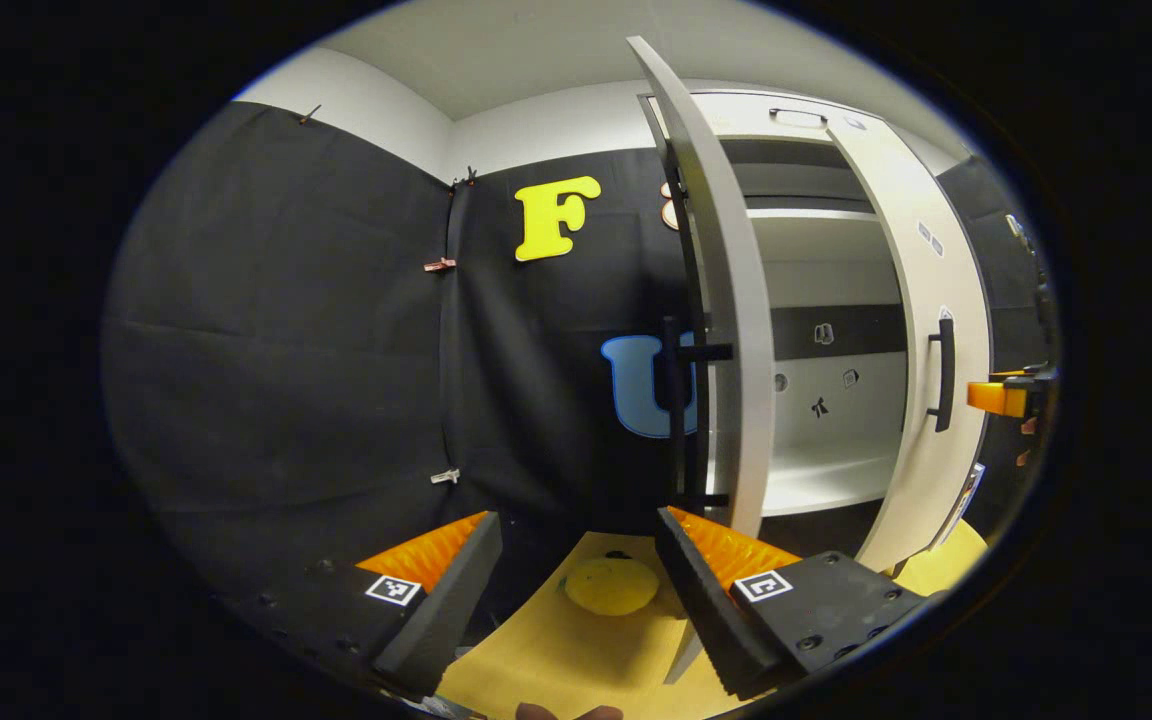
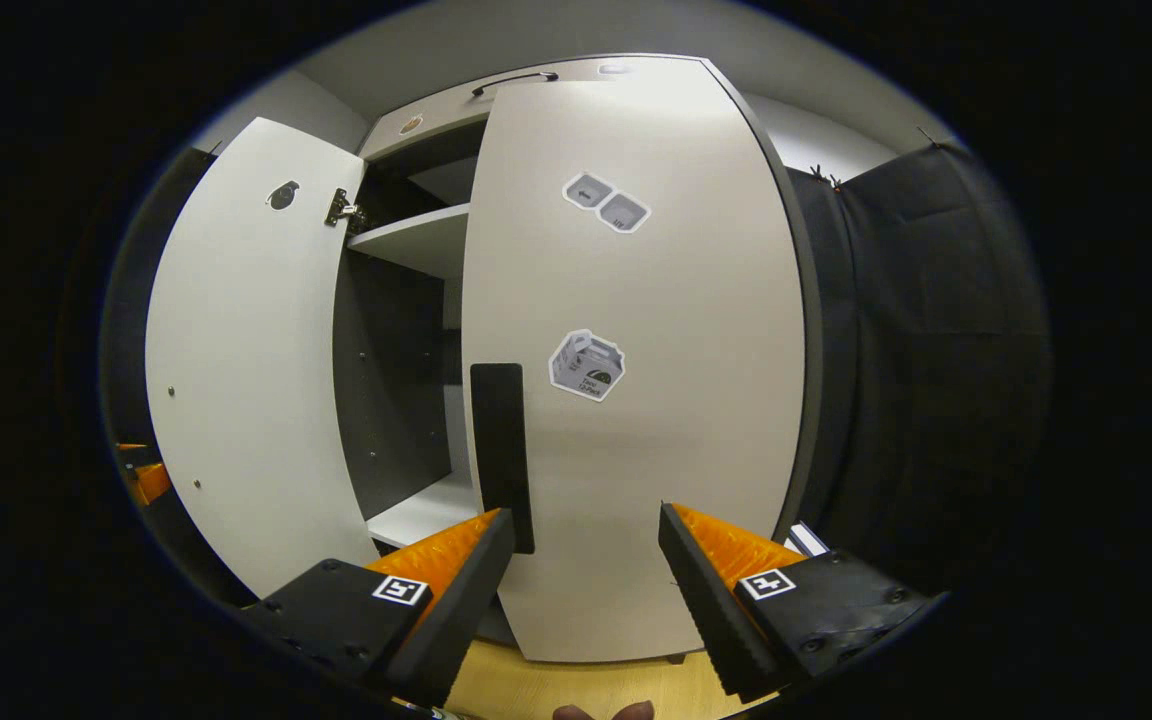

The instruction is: Grasp the bottle in the cabinet with the left hand and place it on the coaster, then close the right door with the right hand and the left door with the left hand.

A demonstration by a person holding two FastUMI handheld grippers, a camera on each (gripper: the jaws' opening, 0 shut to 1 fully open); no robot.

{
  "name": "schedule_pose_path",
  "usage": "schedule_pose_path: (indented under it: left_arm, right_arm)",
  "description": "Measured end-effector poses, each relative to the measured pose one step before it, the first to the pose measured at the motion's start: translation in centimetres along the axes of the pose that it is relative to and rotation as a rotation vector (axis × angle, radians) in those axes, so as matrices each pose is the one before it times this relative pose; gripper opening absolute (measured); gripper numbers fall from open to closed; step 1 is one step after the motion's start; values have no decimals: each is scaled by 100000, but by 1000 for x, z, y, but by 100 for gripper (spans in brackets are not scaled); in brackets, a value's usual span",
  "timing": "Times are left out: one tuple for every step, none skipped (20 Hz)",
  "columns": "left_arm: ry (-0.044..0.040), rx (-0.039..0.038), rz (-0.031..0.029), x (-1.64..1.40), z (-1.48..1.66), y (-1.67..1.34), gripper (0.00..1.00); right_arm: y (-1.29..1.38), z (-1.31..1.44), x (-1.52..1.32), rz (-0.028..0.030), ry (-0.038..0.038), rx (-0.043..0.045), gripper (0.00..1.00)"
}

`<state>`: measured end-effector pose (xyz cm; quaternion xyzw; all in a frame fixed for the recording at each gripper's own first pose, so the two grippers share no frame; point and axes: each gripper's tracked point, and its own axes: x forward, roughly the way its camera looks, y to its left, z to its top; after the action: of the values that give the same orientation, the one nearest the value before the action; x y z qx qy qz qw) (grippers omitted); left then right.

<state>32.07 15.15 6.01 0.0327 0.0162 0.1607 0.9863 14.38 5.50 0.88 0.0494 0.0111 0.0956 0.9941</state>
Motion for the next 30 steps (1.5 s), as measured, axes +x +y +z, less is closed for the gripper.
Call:
schedule_pose_path:
  left_arm:
    - [-544, 908, 457, 986, -52, 356, 98]
    - [203, 492, 328, 839, -217, 317, 98]
    - [429, 124, 569, 877, -312, 256, 99]
    - [397, -120, -1072, 738, -232, -129, 97]
    - [-359, -106, -1998, 340, -42, -524, 97]
    - [-536, -352, -687, -169, 162, -61, 97]
    - [50, -1040, -1149, 8, -150, -190, 92]
    - [627, -2465, -1880, -163, -112, -320, 92]
    - [795, -2970, -2543, -337, -200, -771, 92]
    - [679, -2758, -2937, -179, -170, -1078, 92]
    - [232, -1228, -2979, -243, -144, -1207, 92]
    - [180, 513, -2809, -269, -24, -1357, 93]
    - [149, 1416, -2548, -225, 66, -1348, 94]
    - [92, 820, -2475, -110, 22, -1501, 93]
    - [277, -645, -2511, 122, -13, -1446, 89]
    - [352, -1712, -2475, -6, -164, -1663, 93]
    - [419, -2116, -2120, 349, -142, -1531, 93]
    - [283, -1879, -2041, 479, -129, -1421, 93]
    - [228, -1580, -1667, 572, -114, -1359, 93]
    - [53, -1193, -1305, 800, -73, -1006, 94]
    - [-310, -963, -1536, 792, 129, -1187, 94]
    - [216, -962, -1555, 905, -194, -1360, 97]
    - [238, -612, -1646, 996, -270, -1308, 94]
    - [426, 177, -884, 964, -129, -1227, 94]
    - [-535, 801, -1, 820, 75, -737, 94]
    - [-491, 1553, 507, 661, 175, -573, 94]
    - [-538, 1341, 547, 502, 72, -429, 98]
    - [-542, 802, 555, 488, -125, -401, 90]
    - [-256, 74, 415, 129, -200, -343, 90]
    - [24, -396, 364, 203, -71, -254, 90]
  right_arm:
    - [-418, 49, -1046, -1539, -138, -831, 97]
    - [-456, 37, -938, -1646, -140, -674, 96]
    - [-519, 89, -1014, -1742, -162, -724, 97]
    - [-570, 51, -986, -1851, -174, -806, 96]
    - [-622, 141, -928, -1931, -194, -467, 96]
    - [-649, 53, -914, -1810, -37, 9, 96]
    - [-625, 124, -853, -1720, -170, 346, 96]
    - [-563, 102, -664, -1593, -215, 341, 97]
    - [-492, 128, -614, -1410, -317, 278, 97]
    - [-440, 16, -490, -1169, -166, 315, 97]
    - [-323, -51, -365, -792, 102, 347, 97]
    - [-265, -82, -375, -470, 372, 446, 97]
    - [-211, -151, -303, -153, 450, 239, 97]
    - [-219, -91, -265, -247, 72, 107, 97]
    - [-193, -15, -251, -92, 52, 11, 97]
    - [-52, -106, -23, 226, 217, -2, 96]
    - [-234, -114, 21, 245, 58, -157, 96]
    - [-322, -47, 16, 93, 41, -537, 96]
    - [-452, -73, 70, 24, 201, -346, 97]
    - [-379, -46, 60, 170, 213, 92, 97]
    - [-355, 9, -28, 116, 196, 422, 97]
    - [-350, 15, 35, 145, 64, 638, 97]
    - [-368, 6, 144, 58, -23, 648, 97]
    - [-317, -106, 99, -27, 232, 372, 97]
    - [-269, -35, 164, -83, 111, 270, 97]
    - [-348, -37, 54, -193, 163, 197, 97]
    - [-397, -69, 94, -100, 290, 309, 97]
    - [-333, -88, 75, -105, 128, 273, 97]
    - [-440, -31, 62, -223, 123, 236, 97]
    - [-378, -76, 6, -302, 199, 71, 97]
